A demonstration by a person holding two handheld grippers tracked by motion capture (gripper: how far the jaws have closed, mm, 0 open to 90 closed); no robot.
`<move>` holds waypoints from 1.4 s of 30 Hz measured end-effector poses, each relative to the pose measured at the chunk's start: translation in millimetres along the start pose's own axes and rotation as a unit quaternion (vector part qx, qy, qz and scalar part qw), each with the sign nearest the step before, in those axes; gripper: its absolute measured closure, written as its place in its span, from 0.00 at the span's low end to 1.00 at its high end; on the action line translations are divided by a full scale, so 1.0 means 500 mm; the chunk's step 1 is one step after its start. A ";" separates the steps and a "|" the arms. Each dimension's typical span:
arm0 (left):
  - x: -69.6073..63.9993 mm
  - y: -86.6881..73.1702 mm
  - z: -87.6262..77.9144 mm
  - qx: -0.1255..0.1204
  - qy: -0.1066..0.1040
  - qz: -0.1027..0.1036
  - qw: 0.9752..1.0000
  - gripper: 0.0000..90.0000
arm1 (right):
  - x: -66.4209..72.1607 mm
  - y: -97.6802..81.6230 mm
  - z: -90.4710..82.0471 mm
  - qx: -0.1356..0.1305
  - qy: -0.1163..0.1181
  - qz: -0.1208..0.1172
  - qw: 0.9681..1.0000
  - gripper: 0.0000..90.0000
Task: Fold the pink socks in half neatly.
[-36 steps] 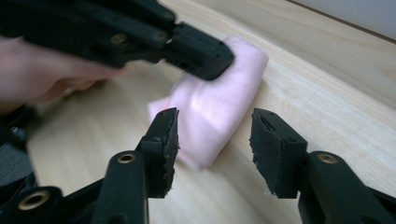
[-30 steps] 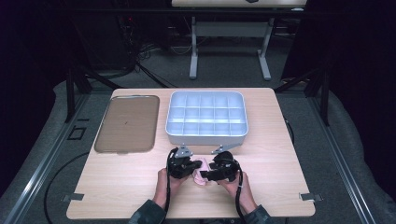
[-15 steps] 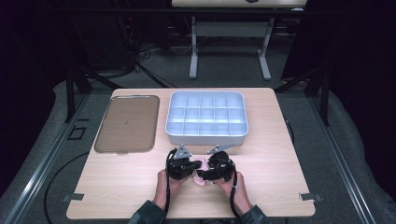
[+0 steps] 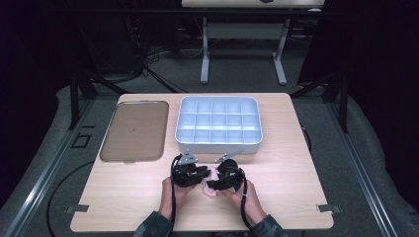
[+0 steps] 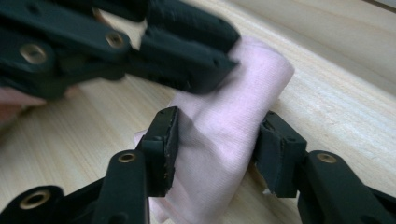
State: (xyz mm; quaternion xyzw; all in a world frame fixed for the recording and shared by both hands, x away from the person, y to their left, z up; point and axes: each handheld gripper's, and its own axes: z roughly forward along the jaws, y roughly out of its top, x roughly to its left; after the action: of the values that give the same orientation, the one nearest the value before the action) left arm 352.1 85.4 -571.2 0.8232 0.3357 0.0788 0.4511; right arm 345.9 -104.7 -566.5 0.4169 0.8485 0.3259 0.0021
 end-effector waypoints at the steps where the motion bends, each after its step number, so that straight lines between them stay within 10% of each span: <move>1: 0.004 0.001 -0.007 -0.003 0.005 -0.001 1.000 0.80 | 0.000 0.000 0.000 0.000 0.000 0.000 1.000 0.60; 15: 0.050 -0.058 -0.100 0.025 0.100 -0.032 0.994 0.37 | -0.006 0.007 0.000 0.015 0.011 -0.011 1.000 0.62; 28: 0.068 -0.111 -0.127 0.043 0.127 -0.045 0.990 0.33 | -0.019 0.016 0.001 0.032 0.042 -0.015 0.998 0.70; 42: 0.056 -0.122 -0.118 0.029 0.151 -0.013 0.988 0.33 | -0.023 0.021 0.000 0.033 0.059 -0.043 0.997 0.78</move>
State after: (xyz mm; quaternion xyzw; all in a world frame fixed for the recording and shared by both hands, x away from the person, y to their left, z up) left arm 318.8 165.9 -590.2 0.8100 0.4129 0.1866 0.3722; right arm 360.8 -108.2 -563.9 0.3598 0.8747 0.3212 -0.0478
